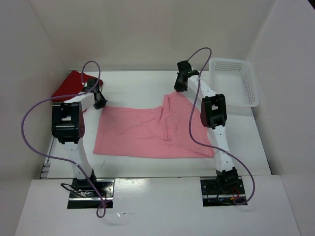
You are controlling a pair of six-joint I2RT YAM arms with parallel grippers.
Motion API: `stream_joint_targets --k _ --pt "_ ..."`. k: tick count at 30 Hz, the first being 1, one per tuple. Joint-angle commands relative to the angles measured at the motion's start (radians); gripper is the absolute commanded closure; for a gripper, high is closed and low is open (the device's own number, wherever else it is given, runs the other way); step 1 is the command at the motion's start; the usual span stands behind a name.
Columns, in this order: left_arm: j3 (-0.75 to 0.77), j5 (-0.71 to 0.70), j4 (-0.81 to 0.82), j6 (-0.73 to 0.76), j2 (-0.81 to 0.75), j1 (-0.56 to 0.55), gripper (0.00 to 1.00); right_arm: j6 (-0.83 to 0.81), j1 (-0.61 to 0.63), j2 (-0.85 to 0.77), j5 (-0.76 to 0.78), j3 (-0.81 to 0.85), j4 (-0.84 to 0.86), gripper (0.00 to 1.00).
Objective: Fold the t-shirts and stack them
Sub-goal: Grab one side of the 2/3 rectangular tshirt with both arms
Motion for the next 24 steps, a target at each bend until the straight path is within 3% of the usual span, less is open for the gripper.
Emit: stream_joint_targets --k 1,7,14,24 --pt "-0.025 0.019 0.016 -0.013 -0.038 0.004 0.95 0.000 0.009 -0.063 0.041 -0.014 -0.020 0.94" --pt "-0.049 0.010 0.034 -0.013 -0.086 0.004 1.00 0.020 0.009 -0.229 0.047 -0.207 0.064 1.00" --pt "-0.121 0.010 0.056 -0.033 -0.170 0.004 1.00 0.049 0.009 -0.450 0.038 -0.514 0.127 1.00" --pt "-0.186 0.010 0.065 -0.042 -0.312 0.004 1.00 0.096 -0.009 -0.744 0.038 -0.796 0.147 1.00"
